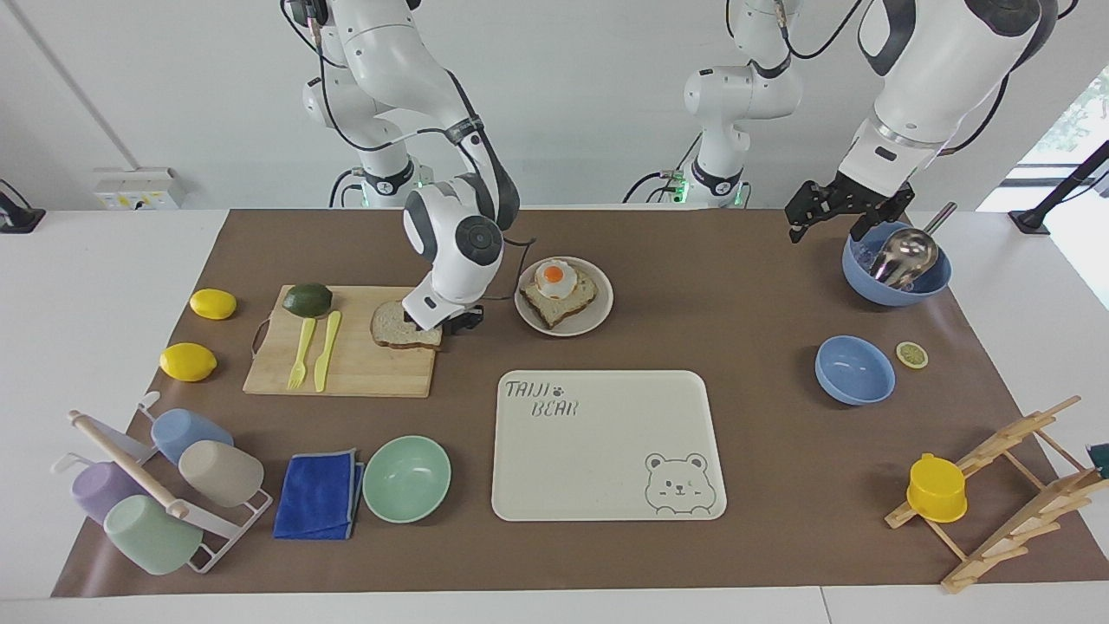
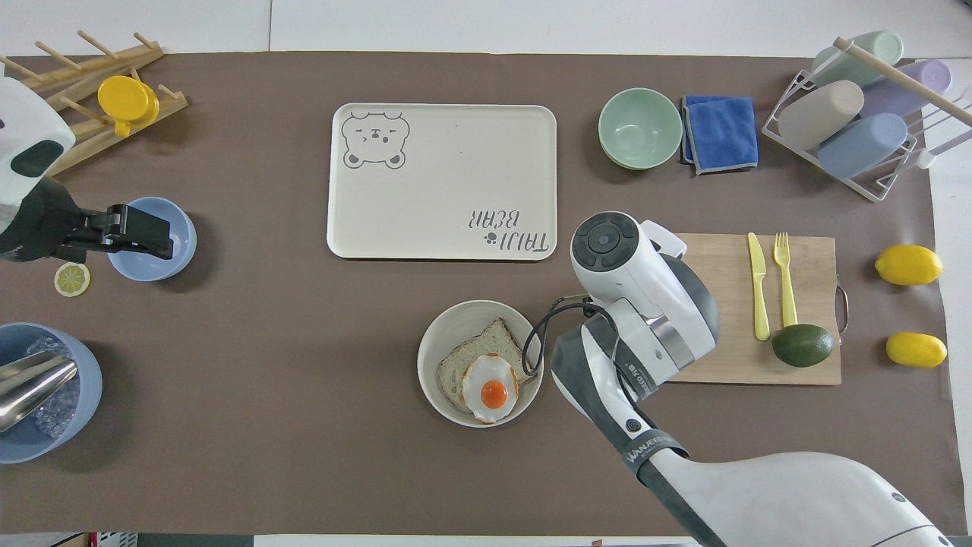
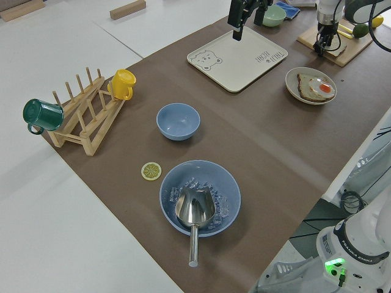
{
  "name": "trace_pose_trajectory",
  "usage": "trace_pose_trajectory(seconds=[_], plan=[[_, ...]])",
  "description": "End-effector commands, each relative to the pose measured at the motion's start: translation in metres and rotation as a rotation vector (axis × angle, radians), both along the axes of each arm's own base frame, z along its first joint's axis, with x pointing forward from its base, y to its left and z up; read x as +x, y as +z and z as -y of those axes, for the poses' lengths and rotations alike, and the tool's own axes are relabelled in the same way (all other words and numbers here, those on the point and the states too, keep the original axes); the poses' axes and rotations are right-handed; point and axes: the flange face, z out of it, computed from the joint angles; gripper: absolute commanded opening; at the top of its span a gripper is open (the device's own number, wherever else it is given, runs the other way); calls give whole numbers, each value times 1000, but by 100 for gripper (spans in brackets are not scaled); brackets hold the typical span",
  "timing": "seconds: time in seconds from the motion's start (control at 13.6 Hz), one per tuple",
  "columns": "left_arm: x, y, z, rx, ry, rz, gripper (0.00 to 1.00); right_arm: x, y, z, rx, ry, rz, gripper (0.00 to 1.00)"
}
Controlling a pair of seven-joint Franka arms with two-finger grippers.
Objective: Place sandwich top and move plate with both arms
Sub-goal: 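Reach the right gripper to the bread slice on the cutting board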
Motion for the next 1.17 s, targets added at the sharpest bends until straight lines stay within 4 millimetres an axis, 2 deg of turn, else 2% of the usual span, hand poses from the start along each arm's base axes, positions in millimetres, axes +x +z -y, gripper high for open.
trace_pose_trajectory(seconds=[0.0, 0.07, 0.15, 0.22, 0.29, 0.59, 0.73, 0.95, 1.1], plan=[[-7, 3, -5, 7, -1, -4, 100, -18, -6, -1, -40, 30, 0, 58], [-6, 2, -5, 7, -1, -7, 100, -18, -6, -3, -39, 35, 1, 51], [-7, 2, -4, 7, -2, -7, 100, -18, -6, -4, -40, 39, 1, 35], [-7, 3, -5, 7, -1, -5, 100, -19, -6, -5, -41, 42, 0, 7], [-7, 3, -5, 7, -1, -4, 100, -23, -6, -11, -46, 54, -7, 0], [-6, 2, -5, 7, -1, -7, 100, -16, 14, -33, -63, 100, 2, 0], [-6, 2, -5, 7, -1, -7, 100, -9, 41, -48, -75, 112, -2, 0], [-7, 3, -5, 7, -1, -5, 100, -8, 93, -103, -75, 144, -5, 0], [-6, 2, -5, 7, -1, -5, 100, -18, 105, -133, -40, 159, -13, 0]])
